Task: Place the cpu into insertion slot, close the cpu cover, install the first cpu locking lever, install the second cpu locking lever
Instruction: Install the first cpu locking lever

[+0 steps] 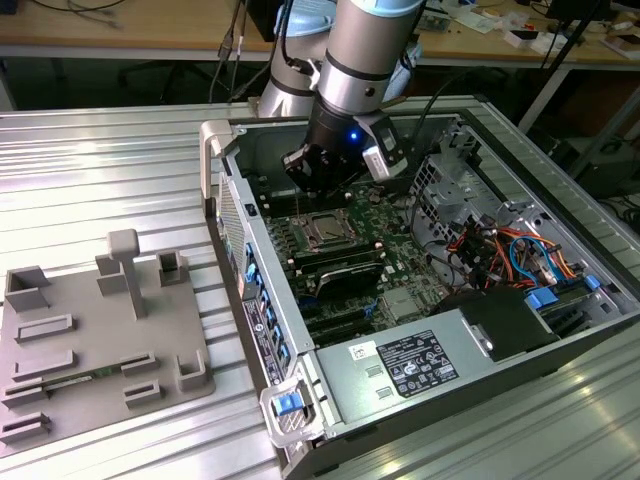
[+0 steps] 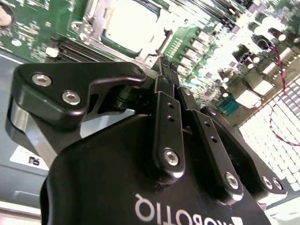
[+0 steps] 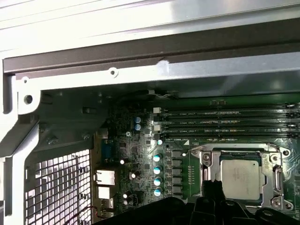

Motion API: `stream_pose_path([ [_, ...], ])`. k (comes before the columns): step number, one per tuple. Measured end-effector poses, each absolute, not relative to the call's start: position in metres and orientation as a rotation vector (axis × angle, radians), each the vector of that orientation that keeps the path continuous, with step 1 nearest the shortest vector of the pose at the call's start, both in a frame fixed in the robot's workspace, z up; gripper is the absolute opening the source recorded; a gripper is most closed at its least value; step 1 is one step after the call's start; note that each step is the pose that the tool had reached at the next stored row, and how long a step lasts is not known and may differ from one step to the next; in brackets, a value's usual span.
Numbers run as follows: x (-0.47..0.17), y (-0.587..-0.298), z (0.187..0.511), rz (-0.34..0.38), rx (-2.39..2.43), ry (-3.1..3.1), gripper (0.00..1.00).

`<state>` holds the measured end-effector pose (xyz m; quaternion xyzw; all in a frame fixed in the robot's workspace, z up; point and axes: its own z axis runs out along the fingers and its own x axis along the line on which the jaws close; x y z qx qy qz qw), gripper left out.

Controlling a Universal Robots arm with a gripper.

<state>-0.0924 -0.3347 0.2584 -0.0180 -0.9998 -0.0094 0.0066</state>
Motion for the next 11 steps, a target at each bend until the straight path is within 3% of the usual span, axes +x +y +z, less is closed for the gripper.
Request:
stream_pose_path([
  [11,-0.109,-0.334,0.264,-0.030,-0.037,-3.139,0.11],
])
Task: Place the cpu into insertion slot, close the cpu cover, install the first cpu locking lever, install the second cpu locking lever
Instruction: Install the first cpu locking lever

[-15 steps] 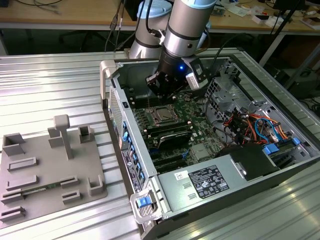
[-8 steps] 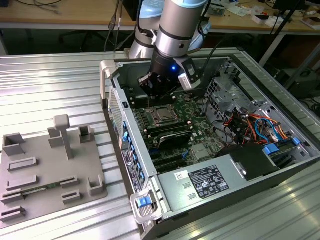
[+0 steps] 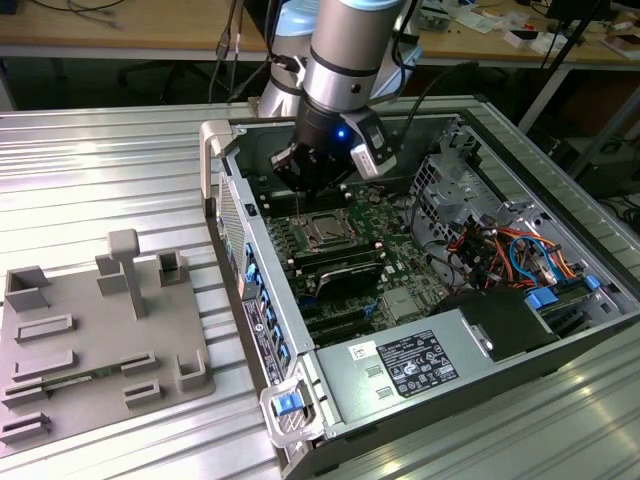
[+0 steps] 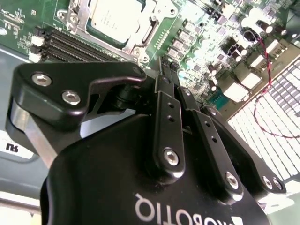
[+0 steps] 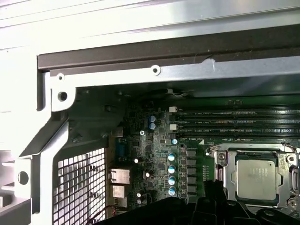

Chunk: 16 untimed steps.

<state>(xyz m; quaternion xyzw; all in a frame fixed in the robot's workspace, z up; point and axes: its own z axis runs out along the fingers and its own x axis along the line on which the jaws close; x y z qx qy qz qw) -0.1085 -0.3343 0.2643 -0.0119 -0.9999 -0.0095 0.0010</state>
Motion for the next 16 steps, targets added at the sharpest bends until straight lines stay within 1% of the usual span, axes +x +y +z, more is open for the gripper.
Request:
stream_pose_path([
  [8,-0.121,-0.331,0.266,-0.029,-0.036,-3.140,0.11],
  [16,-0.121,-0.314,0.262,-0.031,-0.007,-3.140,0.11],
])
